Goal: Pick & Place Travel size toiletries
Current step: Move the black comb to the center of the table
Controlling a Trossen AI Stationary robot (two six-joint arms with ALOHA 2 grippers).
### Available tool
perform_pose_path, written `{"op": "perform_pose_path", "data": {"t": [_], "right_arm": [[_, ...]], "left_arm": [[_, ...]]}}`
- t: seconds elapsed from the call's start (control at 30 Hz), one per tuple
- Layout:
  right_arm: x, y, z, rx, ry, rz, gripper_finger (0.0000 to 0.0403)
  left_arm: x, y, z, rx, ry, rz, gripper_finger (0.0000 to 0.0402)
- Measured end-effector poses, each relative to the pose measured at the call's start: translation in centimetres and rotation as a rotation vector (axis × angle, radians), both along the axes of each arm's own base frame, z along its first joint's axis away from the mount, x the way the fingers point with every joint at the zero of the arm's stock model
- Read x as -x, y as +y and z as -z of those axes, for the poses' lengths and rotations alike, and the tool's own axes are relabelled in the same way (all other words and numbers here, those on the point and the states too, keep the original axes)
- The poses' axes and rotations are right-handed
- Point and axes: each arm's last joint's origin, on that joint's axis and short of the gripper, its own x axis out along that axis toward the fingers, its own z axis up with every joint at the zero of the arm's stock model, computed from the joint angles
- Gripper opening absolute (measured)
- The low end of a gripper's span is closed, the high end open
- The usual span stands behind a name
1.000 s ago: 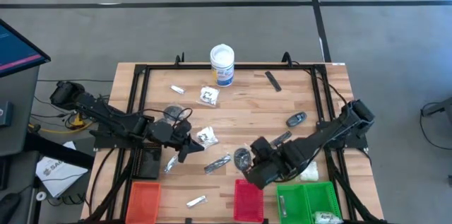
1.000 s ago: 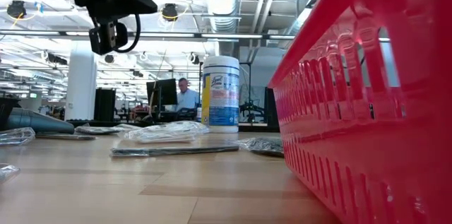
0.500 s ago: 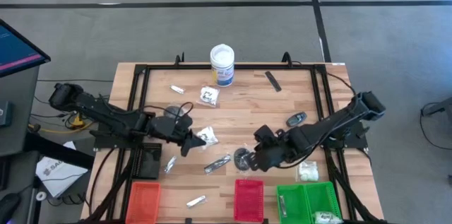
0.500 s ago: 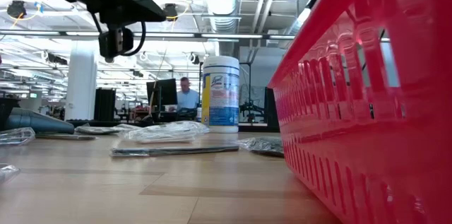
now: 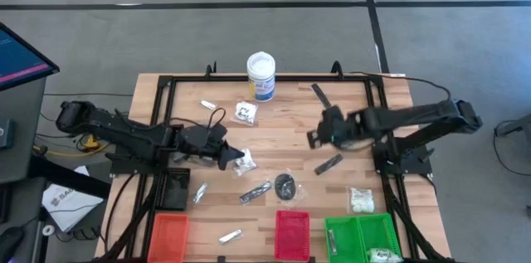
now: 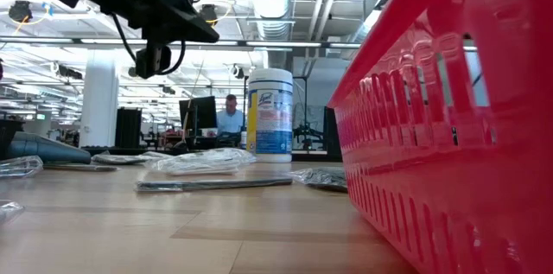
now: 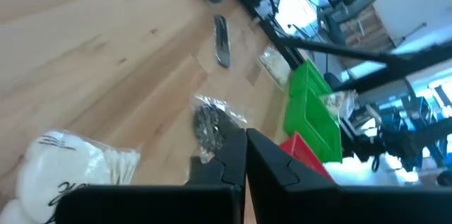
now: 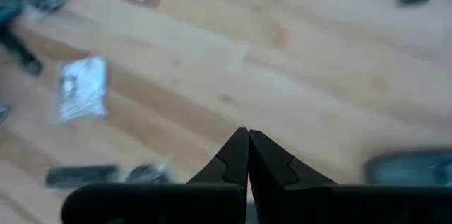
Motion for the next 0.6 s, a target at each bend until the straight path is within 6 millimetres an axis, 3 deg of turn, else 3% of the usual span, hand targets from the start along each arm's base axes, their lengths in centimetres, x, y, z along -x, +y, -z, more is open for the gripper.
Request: {"op": "perform_pose_path", "data": {"t": [0.17,0.37,0.47,0.6], "right_arm": [[1.0,-6.4,-0.3,-0.018,0.028,-0.022,0.0],[2.2,-13.4,1.8,-0.129,0.069,0.003,0.0],[2.6,-15.7,3.5,-0.2,0.103,0.035,0.0],[2.1,-17.0,5.4,-0.277,0.122,0.059,0.0]], "left_arm": [[-0.1,0.6,0.0,-0.007,-0.005,-0.051,0.0],[-0.1,0.8,-0.1,-0.027,-0.008,-0.099,0.0],[-0.1,0.8,-0.1,-0.031,-0.008,-0.095,0.0],[-0.1,0.7,-0.1,-0.039,-0.006,-0.061,0.0]]}}
